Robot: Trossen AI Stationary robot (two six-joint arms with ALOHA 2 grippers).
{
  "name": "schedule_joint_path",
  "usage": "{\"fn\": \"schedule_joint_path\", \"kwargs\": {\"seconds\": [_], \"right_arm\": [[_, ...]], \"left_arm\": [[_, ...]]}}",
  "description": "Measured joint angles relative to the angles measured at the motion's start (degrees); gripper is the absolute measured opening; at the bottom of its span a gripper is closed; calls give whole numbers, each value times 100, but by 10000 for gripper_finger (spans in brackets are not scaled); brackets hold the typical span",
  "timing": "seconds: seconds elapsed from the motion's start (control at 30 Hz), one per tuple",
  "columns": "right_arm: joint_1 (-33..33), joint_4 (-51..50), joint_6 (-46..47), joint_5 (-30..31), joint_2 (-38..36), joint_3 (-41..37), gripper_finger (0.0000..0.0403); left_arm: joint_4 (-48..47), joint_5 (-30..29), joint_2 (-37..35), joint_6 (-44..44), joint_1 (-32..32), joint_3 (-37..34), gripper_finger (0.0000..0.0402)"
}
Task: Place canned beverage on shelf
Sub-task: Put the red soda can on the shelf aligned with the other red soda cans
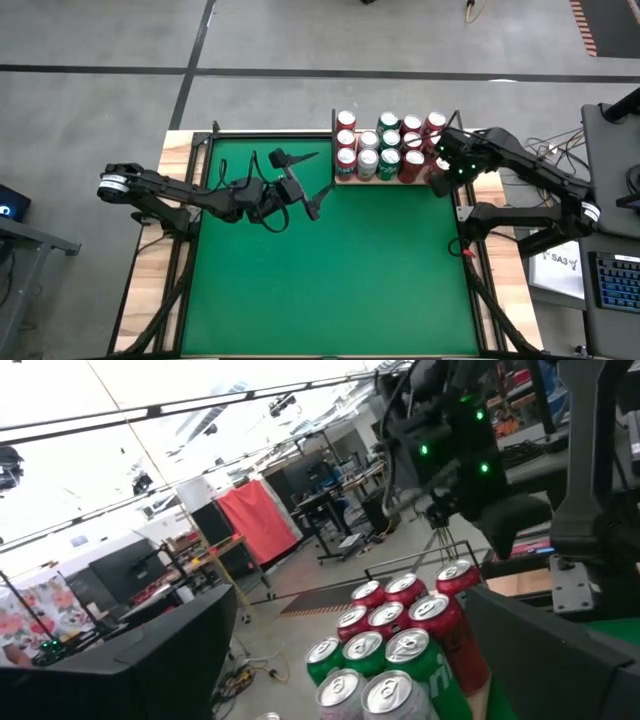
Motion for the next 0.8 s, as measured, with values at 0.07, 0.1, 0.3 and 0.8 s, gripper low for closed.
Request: {"fn": "schedule_joint_path", "kwargs": {"seconds": [0.07,0.1,0.3,0.8], "right_arm": [[-2,83,-5,299,45,-133,12],[-2,129,-5,498,73,-183,10],[-2,526,-236,803,218,-318,9],[-4,996,-503,1051,476,-314,9]], "left_arm": [[0,-2,0,0,0,0,377],[0,-3,0,1,0,0,377],[0,-8,0,2,0,0,377],[-2,-8,0,-2,-2,0,377]]}}
